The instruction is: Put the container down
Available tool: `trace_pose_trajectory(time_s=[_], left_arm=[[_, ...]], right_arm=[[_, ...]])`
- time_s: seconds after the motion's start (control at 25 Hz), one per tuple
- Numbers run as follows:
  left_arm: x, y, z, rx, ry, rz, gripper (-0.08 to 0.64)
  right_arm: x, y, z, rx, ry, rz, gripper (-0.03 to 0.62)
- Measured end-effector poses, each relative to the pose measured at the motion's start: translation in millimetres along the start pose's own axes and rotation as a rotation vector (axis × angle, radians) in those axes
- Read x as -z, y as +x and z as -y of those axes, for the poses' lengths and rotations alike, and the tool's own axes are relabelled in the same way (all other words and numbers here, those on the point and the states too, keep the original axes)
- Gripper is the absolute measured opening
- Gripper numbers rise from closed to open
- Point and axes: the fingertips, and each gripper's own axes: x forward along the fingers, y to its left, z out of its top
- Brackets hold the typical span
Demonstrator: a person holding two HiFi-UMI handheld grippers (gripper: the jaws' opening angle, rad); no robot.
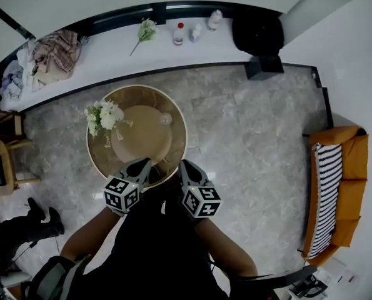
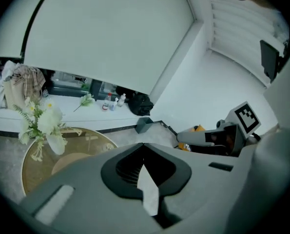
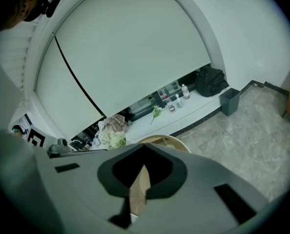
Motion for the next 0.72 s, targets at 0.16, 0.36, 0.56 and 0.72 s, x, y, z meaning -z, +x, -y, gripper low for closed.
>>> trace_pose_trajectory(time_s=[0.16, 0.36, 0.56, 0.72], left_arm=[[-12.1, -21.6, 20.7, 0.039, 0.051, 0.02, 0.006], [-31.0, -43.4, 27.4, -0.007, 0.102, 0.071, 0.006], [-60.0, -82.6, 49.2, -0.084, 0.091, 0.199, 0.006], [-83.0, -112.7, 87.3, -0.072, 0.122, 0.291, 0.006]], right_arm=[[-8.9, -21.8, -17.4, -0.004, 0.013, 0.044, 0.006], [-17.0, -34.8, -39.4, -0.056, -0.005, 0.091, 0.006], [-38.3, -68.3, -63.8, -0.107, -0.069, 0.166, 0.006], [-68.1, -105.7, -87.9, -0.154, -0.164, 0.278, 0.006]])
